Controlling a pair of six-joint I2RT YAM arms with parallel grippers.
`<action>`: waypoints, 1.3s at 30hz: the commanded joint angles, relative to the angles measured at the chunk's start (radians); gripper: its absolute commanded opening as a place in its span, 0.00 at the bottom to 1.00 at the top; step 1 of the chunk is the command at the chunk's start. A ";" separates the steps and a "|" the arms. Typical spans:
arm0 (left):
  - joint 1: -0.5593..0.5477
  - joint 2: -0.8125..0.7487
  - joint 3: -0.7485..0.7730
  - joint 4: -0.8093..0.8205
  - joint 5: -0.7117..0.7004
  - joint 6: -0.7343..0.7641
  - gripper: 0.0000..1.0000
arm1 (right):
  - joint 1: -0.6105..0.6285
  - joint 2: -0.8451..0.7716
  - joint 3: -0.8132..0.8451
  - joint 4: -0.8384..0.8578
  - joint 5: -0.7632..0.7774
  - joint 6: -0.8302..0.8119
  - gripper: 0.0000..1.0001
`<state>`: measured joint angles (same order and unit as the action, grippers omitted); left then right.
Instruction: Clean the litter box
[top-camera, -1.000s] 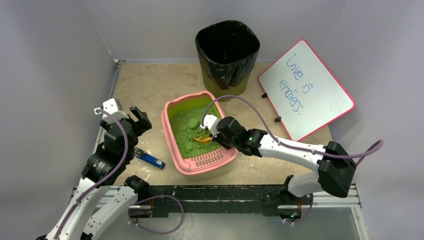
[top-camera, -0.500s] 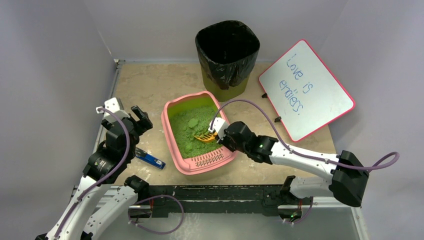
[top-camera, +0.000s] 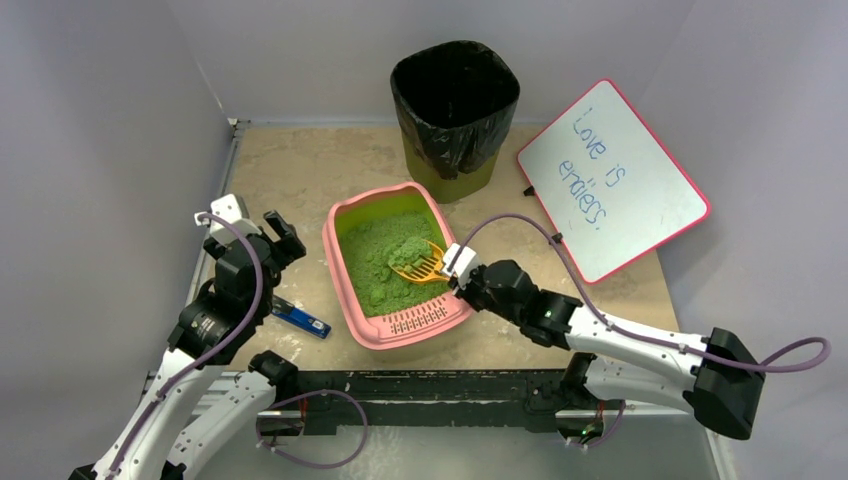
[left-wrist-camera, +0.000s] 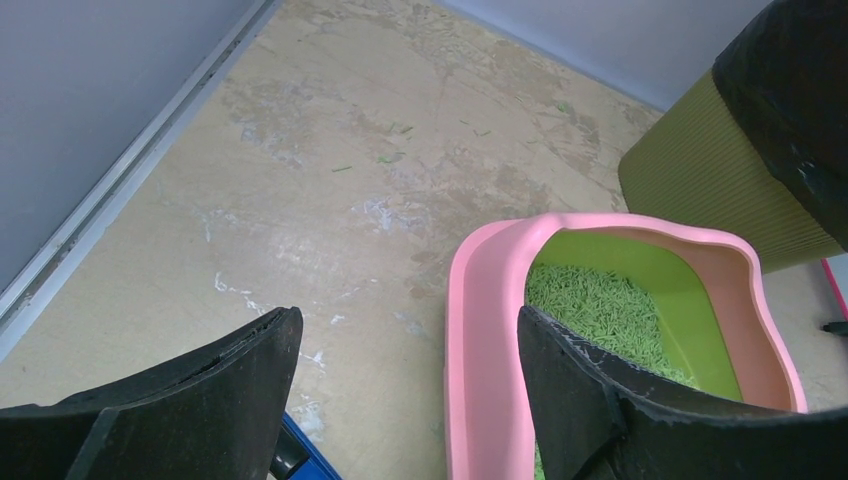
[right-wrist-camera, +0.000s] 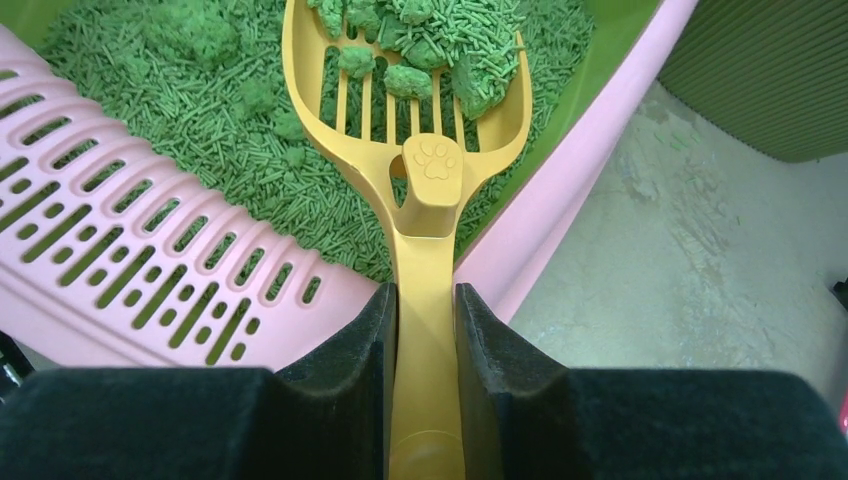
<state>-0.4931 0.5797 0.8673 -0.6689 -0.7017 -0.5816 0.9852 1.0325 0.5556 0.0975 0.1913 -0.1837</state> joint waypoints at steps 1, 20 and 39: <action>0.002 0.005 0.002 0.025 -0.027 0.004 0.79 | -0.005 -0.086 -0.044 0.218 -0.011 -0.002 0.00; 0.002 -0.008 0.018 0.006 -0.047 -0.004 0.79 | -0.005 -0.204 -0.197 0.586 -0.048 -0.021 0.00; 0.002 -0.032 0.020 0.005 -0.063 -0.001 0.79 | -0.005 -0.105 -0.237 0.803 -0.126 0.216 0.00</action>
<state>-0.4931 0.5575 0.8673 -0.6785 -0.7414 -0.5823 0.9813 0.9249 0.3119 0.7528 0.0860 -0.0467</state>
